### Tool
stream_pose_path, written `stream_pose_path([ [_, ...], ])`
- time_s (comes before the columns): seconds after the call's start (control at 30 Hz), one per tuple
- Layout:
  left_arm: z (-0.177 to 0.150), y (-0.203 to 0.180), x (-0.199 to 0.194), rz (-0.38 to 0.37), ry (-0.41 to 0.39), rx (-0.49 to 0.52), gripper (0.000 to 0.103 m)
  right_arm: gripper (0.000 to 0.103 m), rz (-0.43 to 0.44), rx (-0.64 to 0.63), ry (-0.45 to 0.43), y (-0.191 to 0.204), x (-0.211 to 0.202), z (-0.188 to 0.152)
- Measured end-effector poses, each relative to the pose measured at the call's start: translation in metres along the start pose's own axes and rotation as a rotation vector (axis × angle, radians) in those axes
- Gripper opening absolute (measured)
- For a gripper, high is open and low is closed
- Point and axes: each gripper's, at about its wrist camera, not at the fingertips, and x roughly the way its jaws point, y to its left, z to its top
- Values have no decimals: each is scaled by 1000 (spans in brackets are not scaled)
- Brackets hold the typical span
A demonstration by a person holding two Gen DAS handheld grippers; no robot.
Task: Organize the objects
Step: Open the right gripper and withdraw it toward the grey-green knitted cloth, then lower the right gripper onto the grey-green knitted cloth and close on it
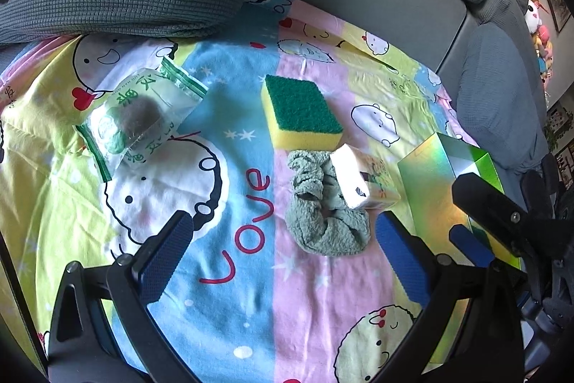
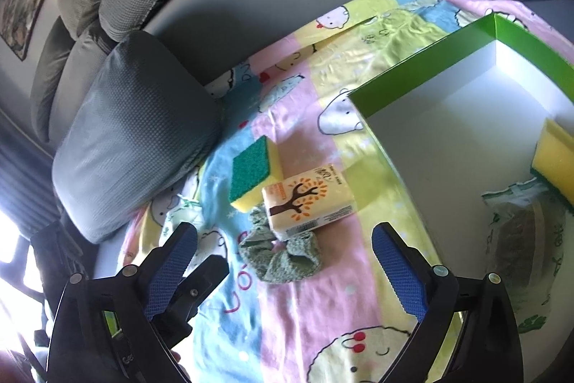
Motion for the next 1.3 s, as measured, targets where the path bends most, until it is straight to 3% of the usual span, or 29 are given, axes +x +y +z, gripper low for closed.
stream_pose_path([
  [0.43,-2,12,12,18,46,8,101,99,-7,-52,0,13,0,-4],
  [0.6,-4,15,17,9,63,3,101,99,81,-67,18,19,-1,-6],
  [0.8,-6,19,23,5,85,-5,101,98,25,-41,57,18,11,-9],
  [0.9,-6,21,26,3,91,-9,101,91,23,-19,81,12,16,-9],
  [1.07,-7,25,31,-4,110,-12,101,88,5,9,84,7,20,-9],
  [1.13,-7,26,33,-9,114,-13,101,79,1,25,97,4,22,-9],
  [1.3,-7,29,36,-19,124,-16,101,77,-20,54,104,-3,27,-8],
])
